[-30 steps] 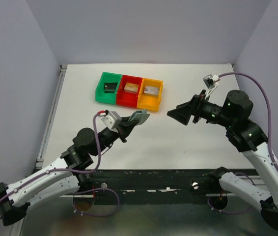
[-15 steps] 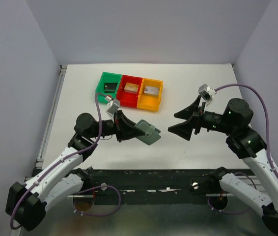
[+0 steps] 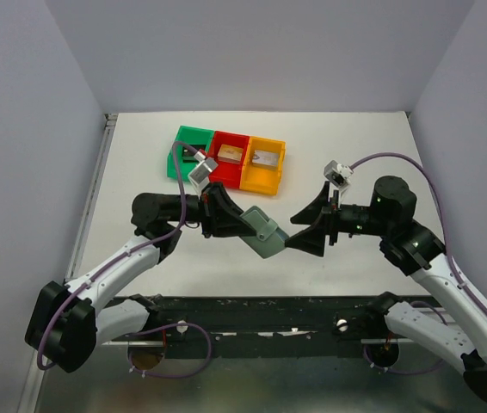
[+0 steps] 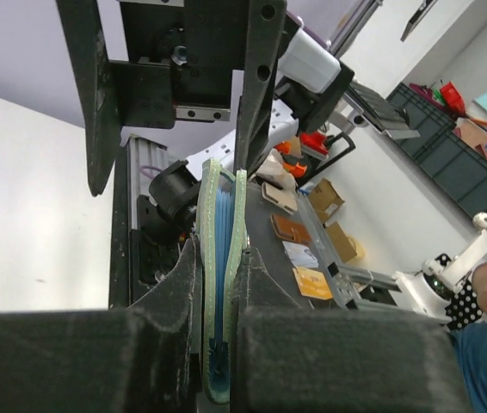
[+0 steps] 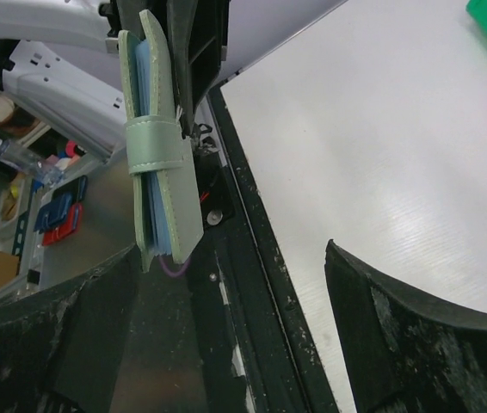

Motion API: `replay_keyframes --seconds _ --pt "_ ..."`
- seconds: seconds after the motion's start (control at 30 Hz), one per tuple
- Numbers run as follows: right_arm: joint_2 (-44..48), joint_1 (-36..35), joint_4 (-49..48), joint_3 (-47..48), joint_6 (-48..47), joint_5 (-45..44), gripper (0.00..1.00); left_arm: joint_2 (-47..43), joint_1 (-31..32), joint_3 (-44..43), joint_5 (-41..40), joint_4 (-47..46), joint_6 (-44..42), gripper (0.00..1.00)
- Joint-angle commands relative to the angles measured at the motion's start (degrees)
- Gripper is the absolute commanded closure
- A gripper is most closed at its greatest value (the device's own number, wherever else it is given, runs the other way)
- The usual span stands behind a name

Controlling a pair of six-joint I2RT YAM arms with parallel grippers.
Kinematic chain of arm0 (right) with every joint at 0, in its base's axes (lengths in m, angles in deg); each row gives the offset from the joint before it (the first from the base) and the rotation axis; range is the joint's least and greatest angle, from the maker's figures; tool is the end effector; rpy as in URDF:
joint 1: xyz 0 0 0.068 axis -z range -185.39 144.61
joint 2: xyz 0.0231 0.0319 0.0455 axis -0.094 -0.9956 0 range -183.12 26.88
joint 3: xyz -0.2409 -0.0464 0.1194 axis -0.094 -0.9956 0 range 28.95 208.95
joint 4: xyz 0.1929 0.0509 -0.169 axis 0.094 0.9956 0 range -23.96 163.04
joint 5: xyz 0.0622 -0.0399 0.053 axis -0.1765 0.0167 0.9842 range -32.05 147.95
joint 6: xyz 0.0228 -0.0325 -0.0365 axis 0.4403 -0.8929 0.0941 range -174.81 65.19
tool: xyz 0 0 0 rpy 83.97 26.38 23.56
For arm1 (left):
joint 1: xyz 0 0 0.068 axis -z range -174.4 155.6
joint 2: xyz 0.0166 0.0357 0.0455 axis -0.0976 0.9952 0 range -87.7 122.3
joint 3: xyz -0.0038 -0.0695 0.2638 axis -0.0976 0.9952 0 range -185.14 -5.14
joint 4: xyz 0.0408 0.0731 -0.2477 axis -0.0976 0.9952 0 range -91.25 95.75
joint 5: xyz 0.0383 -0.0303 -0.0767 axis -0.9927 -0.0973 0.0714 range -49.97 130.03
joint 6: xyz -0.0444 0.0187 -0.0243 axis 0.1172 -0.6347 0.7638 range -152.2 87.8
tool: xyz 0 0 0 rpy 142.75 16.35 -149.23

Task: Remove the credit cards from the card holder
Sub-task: Open the card holder at the center of the board.

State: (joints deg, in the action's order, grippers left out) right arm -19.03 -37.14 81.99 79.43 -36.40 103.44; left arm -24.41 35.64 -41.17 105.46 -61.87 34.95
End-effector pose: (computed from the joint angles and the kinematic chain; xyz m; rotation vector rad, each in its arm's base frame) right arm 0.1336 0.1126 0.3630 -0.8241 1.7191 1.3105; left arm 0.1750 -0.1386 0.3393 0.8611 1.4083 -1.9272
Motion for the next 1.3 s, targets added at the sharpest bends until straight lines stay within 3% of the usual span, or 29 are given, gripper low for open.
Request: replay_keyframes --seconds 0.0,0.4,0.63,0.97,1.17,1.27 --pt "-2.2 -2.6 -3.5 2.2 0.7 1.7 0.07 -0.6 -0.3 -2.4 2.2 -1.1 -0.7 1.00" --pt "-4.9 -4.9 -9.4 2.5 4.5 3.4 0.09 -4.0 -0.3 -3.4 0.8 11.7 -9.2 1.00" --pt "-8.1 -7.9 -3.1 6.3 0.5 2.1 0.14 -4.1 -0.3 -4.2 0.2 13.1 -9.9 0.99" --pt "-11.3 -10.9 1.2 8.1 -2.0 -0.8 0.35 -4.5 -0.3 -5.5 -1.2 14.9 -11.3 0.94" --pt "-11.7 -11.1 -0.2 7.5 -0.6 -1.2 0.55 -4.8 -0.3 -5.7 -2.1 16.2 -12.0 0.91" --pt "-12.0 -11.1 -2.1 6.7 1.7 -1.5 0.66 -5.1 -0.3 -5.5 -2.8 17.2 -12.8 0.78"
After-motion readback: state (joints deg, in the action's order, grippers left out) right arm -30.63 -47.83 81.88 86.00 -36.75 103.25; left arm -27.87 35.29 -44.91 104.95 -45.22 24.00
